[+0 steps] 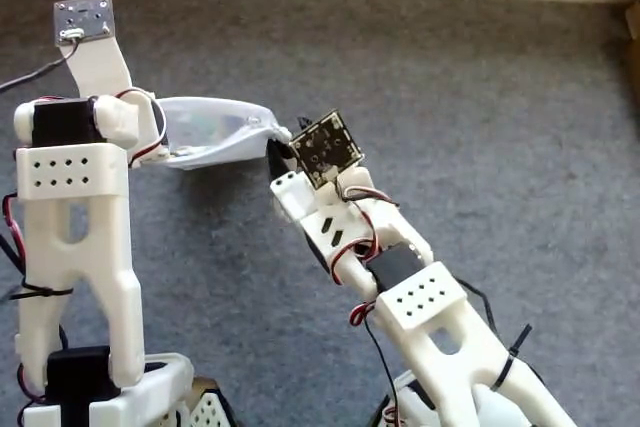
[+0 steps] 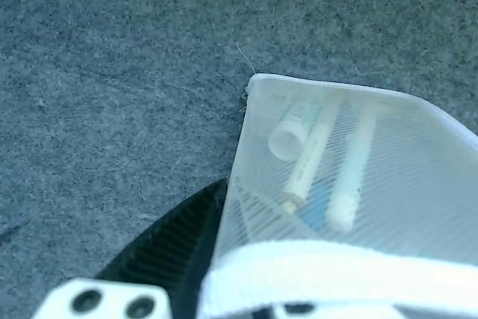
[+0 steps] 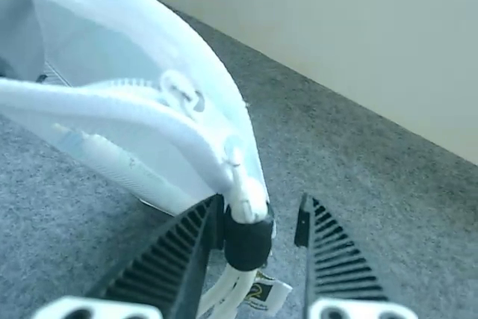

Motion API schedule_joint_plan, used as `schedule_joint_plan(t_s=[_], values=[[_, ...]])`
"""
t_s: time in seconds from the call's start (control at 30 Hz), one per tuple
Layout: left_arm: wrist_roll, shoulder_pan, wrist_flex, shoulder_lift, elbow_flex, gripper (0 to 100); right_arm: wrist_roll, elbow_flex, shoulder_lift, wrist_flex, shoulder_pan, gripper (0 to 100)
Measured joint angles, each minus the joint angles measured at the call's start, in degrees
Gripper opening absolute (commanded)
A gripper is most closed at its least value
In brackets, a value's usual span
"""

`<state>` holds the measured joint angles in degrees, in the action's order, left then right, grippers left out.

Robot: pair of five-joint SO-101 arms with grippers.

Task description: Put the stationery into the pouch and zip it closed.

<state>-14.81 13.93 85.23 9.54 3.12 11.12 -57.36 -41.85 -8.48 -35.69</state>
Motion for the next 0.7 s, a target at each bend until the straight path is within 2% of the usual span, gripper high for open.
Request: schedule_joint_plan(t_s=[0.17, 0.43, 0.7], values=[[0.0, 0.0, 0.0, 0.0, 0.0, 1, 0.0, 0.0, 0.0, 0.0, 0.18, 0.8], [0.0, 0.09, 0.0, 0.0, 0.0, 1, 0.0, 0.0, 0.0, -0.09, 0.26, 0.5], [0.09, 0.0, -0.18, 0.0, 0.0, 1, -0.18, 1.49, -3.69, -10.37, 0.26, 0.5]])
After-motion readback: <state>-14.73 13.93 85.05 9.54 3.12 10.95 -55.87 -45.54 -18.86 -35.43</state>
